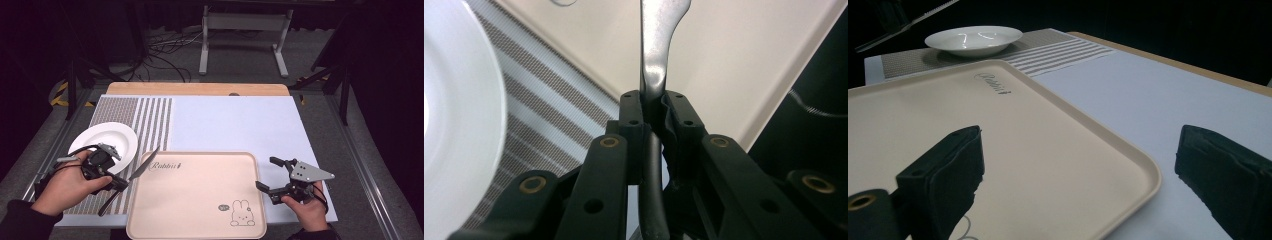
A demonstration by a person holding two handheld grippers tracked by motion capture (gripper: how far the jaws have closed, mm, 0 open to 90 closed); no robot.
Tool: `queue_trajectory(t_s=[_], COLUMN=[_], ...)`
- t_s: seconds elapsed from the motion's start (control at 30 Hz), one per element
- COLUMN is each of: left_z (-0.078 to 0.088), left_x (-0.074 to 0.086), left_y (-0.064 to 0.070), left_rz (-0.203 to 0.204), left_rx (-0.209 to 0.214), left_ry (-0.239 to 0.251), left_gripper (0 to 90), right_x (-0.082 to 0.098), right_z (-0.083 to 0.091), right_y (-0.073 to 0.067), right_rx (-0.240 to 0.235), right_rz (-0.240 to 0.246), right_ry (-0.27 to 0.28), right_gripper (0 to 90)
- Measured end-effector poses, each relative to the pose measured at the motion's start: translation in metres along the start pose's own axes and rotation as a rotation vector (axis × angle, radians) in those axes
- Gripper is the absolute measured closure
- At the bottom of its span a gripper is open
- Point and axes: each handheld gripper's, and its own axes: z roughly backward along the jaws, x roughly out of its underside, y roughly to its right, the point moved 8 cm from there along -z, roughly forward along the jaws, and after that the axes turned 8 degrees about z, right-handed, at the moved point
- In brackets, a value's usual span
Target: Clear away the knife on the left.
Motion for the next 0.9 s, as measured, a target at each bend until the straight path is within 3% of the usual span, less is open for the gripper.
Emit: queue_trajectory(t_s=[0.13, 0.47, 0.6, 0.9], left_z=[-0.008, -0.026, -0.032, -0.046], left_x=[-0.007, -0.019, -0.022, -0.023], left_y=[0.008, 0.027, 0.03, 0.037], left_rz=[0.011, 0.012, 0.011, 0.025], left_rx=[0.032, 0.081, 0.079, 0.121], left_ry=[0.02, 0.007, -0.002, -0.022], left_gripper=[80.1, 80.1, 80.1, 80.1], right_x=[0.0, 0.001, 0.001, 0.002], right_z=[0.0, 0.001, 0.001, 0.001], right_y=[0.0, 0.001, 0.001, 0.001], right_rx=[0.001, 0.001, 0.001, -0.001], right_rz=[0.0, 0.0, 0.001, 0.001], right_ry=[0.0, 0.001, 0.001, -0.001], right_gripper=[6.3, 6.3, 6.3, 6.3])
